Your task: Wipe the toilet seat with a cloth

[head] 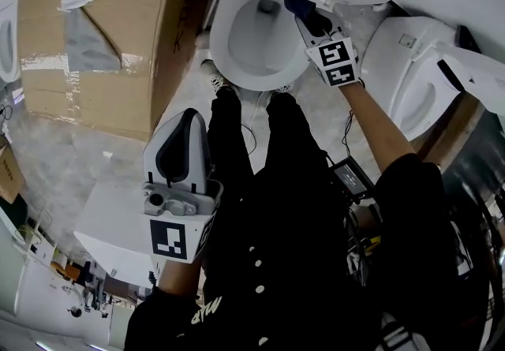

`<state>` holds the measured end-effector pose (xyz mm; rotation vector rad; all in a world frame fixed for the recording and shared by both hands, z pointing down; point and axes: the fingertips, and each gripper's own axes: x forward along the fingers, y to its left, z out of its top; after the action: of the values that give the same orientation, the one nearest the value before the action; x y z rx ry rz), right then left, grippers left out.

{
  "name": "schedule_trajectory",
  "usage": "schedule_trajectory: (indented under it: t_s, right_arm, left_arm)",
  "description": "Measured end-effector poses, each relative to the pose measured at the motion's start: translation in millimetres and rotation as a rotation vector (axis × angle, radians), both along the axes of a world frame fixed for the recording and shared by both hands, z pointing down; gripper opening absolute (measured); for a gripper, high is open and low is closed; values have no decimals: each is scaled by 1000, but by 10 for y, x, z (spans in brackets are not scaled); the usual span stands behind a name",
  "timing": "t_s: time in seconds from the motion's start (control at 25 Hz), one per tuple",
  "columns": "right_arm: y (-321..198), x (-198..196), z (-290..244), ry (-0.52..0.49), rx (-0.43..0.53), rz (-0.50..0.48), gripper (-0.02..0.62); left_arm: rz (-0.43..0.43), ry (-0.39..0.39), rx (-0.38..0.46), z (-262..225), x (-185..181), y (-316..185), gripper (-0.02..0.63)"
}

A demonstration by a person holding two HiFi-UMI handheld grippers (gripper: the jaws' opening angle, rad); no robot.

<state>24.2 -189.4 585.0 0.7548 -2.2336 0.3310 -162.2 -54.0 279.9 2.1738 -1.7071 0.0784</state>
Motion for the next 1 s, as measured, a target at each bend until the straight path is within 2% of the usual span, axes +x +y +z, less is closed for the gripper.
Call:
schedule_trajectory:
  t_s: [0.16,0.4,0.64,1.0]
  right_arm:
    - [95,190,-596,-34,50,20,86]
    - [92,441,-1574,-81,192,29,86]
    - [87,718,-2503,-159,290,116,86]
    - [203,1224,-3403,-194,424,208,86]
  left_arm:
    - [-7,-25,45,-331,-53,-32,6]
    - [-18,-71,108,-778,-97,-16,6]
    - [-16,-110,173,-1229,-160,16,6]
    - [-72,-171,268,-1756,-379,48,6]
